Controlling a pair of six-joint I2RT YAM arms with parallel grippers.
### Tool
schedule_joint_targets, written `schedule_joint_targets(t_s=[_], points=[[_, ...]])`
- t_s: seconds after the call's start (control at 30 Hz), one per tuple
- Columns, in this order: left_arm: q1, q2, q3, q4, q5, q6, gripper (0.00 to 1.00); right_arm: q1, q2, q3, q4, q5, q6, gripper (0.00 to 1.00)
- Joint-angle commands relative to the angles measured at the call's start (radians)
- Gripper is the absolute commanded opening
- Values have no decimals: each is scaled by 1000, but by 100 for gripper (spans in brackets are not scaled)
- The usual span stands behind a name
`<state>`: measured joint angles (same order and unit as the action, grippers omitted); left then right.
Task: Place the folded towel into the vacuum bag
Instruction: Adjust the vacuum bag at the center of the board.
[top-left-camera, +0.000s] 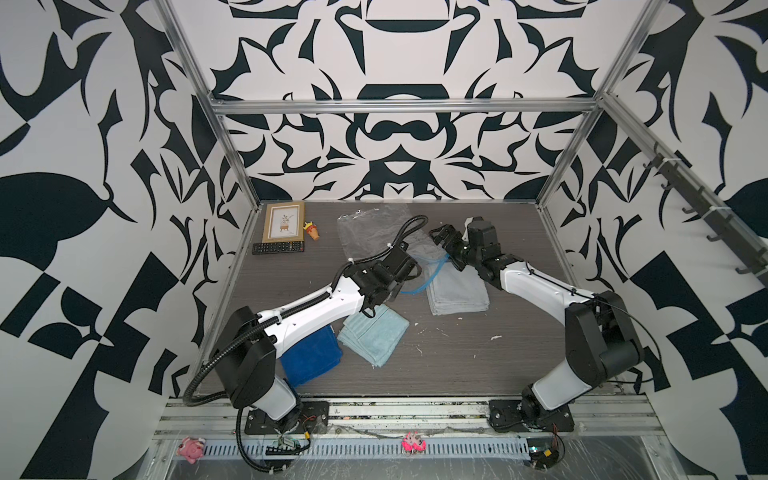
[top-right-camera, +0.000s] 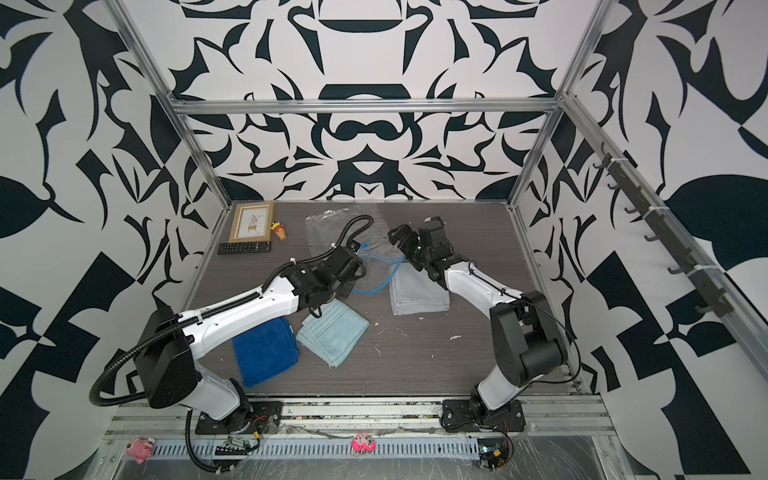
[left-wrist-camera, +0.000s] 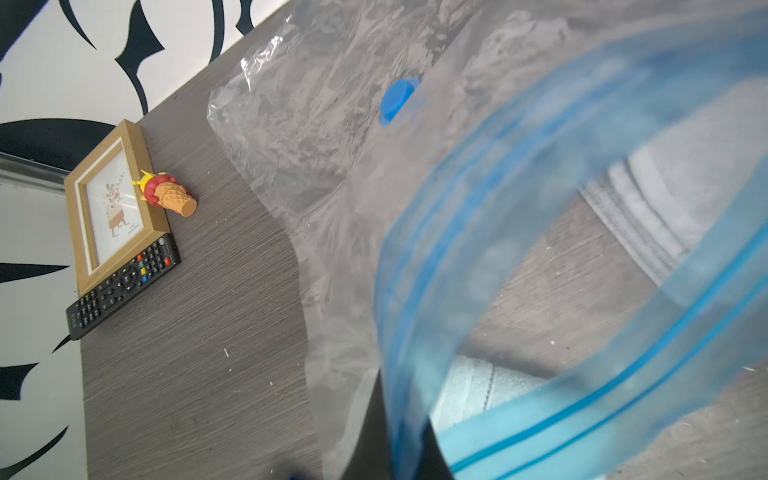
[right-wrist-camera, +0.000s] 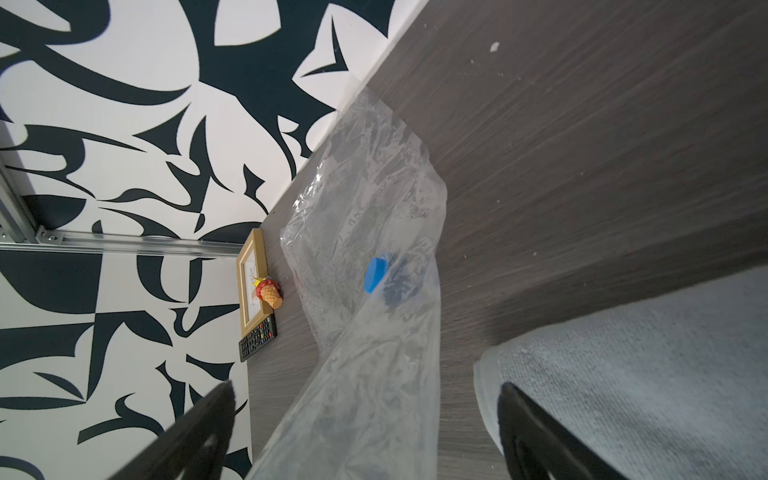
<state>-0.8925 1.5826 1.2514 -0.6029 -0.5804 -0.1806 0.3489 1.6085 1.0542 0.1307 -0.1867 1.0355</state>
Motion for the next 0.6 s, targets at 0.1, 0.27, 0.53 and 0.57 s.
schedule_joint_targets(t_s=[0.1, 0.27, 0.53, 0.57], points=[[-5, 31, 57, -93, -7, 3, 9, -13, 0, 64, -19, -5, -86, 99], [-5, 33, 60, -68, 50, 28, 39, -22, -63, 9, -29, 10, -115, 99], [-4, 85, 65, -20, 66, 121, 59, -30, -64, -37, -24, -24, -126, 99], [-5, 91, 65, -19, 67, 128, 60, -30, -63, -39, -20, -26, -126, 99]])
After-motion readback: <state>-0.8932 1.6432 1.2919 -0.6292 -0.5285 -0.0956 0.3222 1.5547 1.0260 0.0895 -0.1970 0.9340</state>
